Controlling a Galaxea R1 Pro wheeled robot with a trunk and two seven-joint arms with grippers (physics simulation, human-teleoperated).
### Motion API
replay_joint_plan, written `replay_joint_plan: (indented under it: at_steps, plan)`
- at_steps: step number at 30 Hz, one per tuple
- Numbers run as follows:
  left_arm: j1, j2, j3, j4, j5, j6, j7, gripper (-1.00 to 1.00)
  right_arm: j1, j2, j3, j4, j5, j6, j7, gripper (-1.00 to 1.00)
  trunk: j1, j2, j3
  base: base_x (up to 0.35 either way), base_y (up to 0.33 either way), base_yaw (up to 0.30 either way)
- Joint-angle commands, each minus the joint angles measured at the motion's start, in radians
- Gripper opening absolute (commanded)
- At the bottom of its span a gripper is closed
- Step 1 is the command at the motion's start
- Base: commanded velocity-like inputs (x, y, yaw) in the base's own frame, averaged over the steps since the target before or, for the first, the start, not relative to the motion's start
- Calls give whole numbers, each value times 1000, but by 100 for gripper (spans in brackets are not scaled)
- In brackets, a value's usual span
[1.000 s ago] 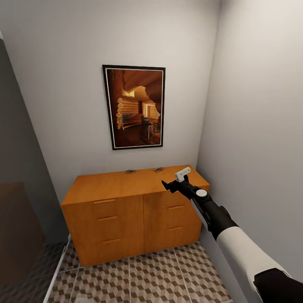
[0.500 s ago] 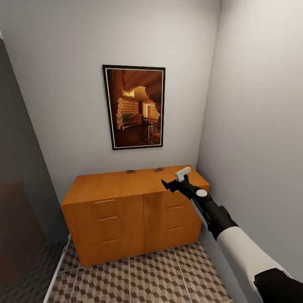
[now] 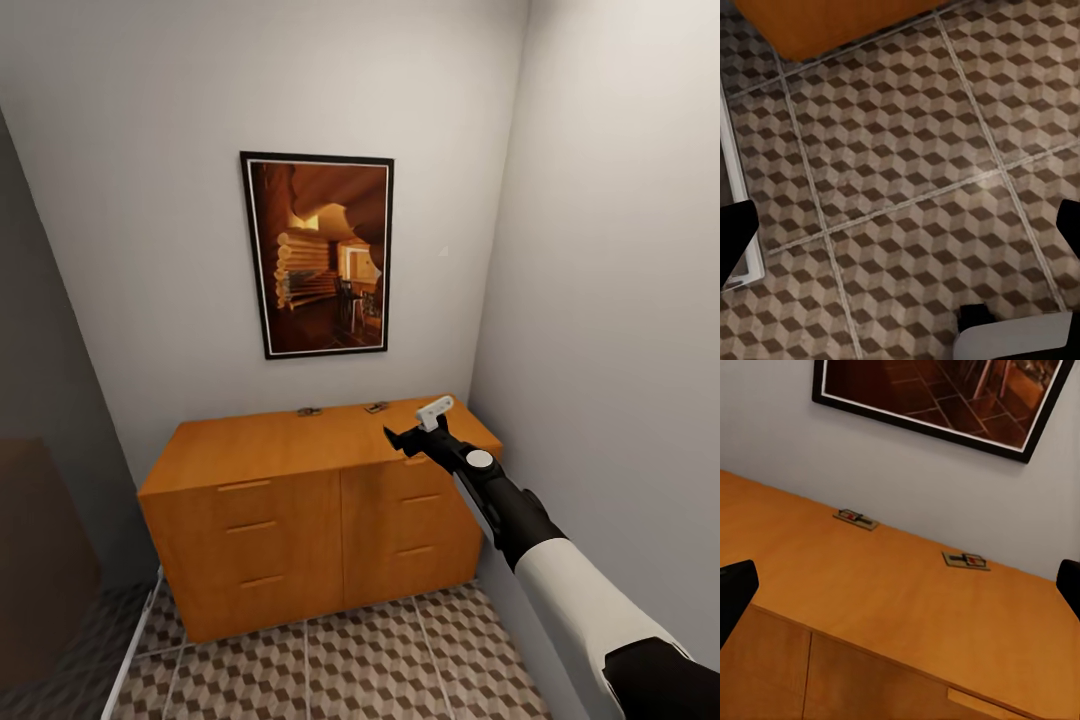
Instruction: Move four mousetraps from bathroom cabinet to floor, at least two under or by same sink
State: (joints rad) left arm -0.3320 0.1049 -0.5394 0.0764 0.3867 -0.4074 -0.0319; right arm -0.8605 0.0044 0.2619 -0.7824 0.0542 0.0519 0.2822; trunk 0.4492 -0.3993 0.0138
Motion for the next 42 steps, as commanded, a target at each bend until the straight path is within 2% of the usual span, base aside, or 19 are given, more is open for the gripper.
replay_joint_plan:
  at_steps: [1,28,42]
  plan:
    - [-1,-1,-8,3,9,-5,-3,100,0,0,-1,-1,6,5,3,100,1,-1,0,268,0,0]
    - [0,-2,-9,3,9,-4,-3,100,0,0,-1,-1,8,5,1,100,1,-1,0,325,0,0]
    - [1,-2,-8,3,9,-4,-3,100,0,1,3,7,7,-9,5,100,1,-1,0,54,0,0]
